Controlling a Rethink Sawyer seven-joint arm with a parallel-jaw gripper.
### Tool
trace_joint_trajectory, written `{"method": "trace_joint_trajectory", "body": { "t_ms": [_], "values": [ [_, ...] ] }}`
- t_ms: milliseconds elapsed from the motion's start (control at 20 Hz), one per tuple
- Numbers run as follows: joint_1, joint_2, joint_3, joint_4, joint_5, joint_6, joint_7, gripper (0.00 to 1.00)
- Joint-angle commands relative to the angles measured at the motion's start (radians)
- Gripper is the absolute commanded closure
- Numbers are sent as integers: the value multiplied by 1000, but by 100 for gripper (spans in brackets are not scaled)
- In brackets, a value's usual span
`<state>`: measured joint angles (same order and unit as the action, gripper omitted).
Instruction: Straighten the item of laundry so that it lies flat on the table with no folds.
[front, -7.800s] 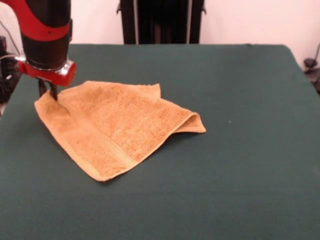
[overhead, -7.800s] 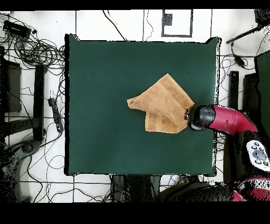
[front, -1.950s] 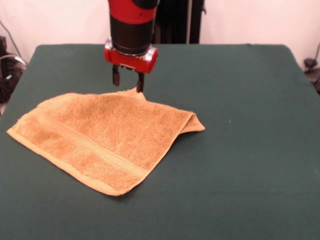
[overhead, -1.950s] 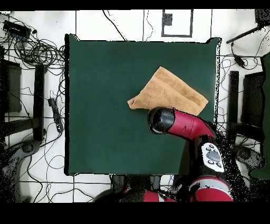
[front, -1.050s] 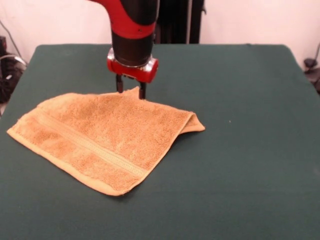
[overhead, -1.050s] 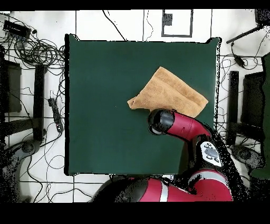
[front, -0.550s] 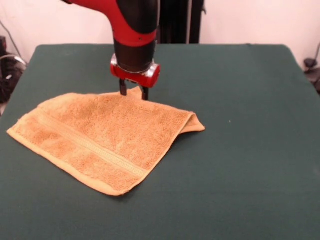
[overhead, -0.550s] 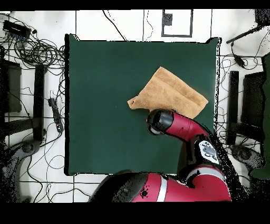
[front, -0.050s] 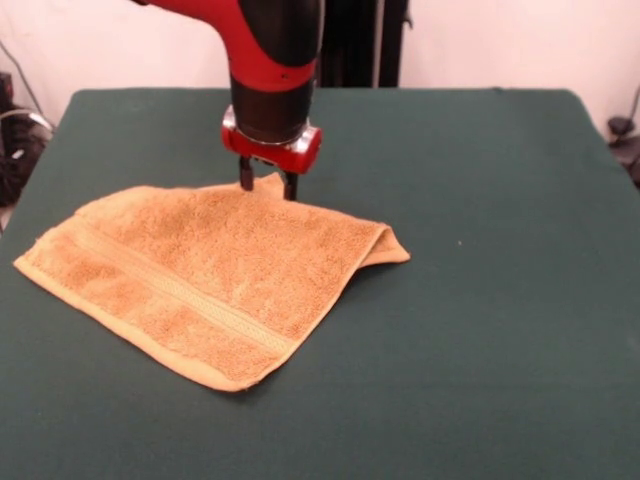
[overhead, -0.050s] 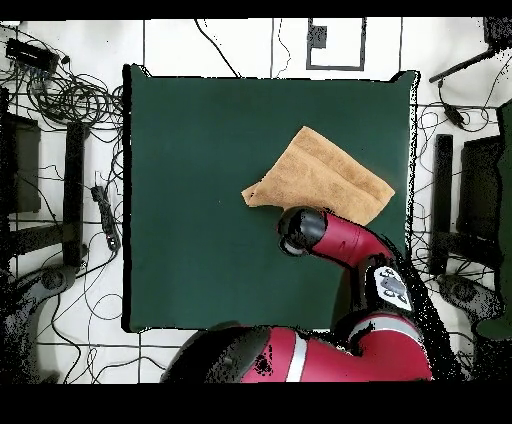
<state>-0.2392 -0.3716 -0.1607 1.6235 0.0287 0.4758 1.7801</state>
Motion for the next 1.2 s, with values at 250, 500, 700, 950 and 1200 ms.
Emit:
{"method": "trace_joint_trajectory", "body": {
  "t_ms": [250, 500, 700, 950, 1200],
  "values": [
    [66, -40, -38, 183, 37, 57, 241, 0],
    [21, 69, -3, 208, 75, -43, 272, 0],
    [7, 104, -8, 207, 74, -89, 273, 0],
    [-9, 147, -1, 200, 81, -147, 271, 0],
    [-18, 187, 14, 182, 91, -212, 262, 0]
  ]
}}
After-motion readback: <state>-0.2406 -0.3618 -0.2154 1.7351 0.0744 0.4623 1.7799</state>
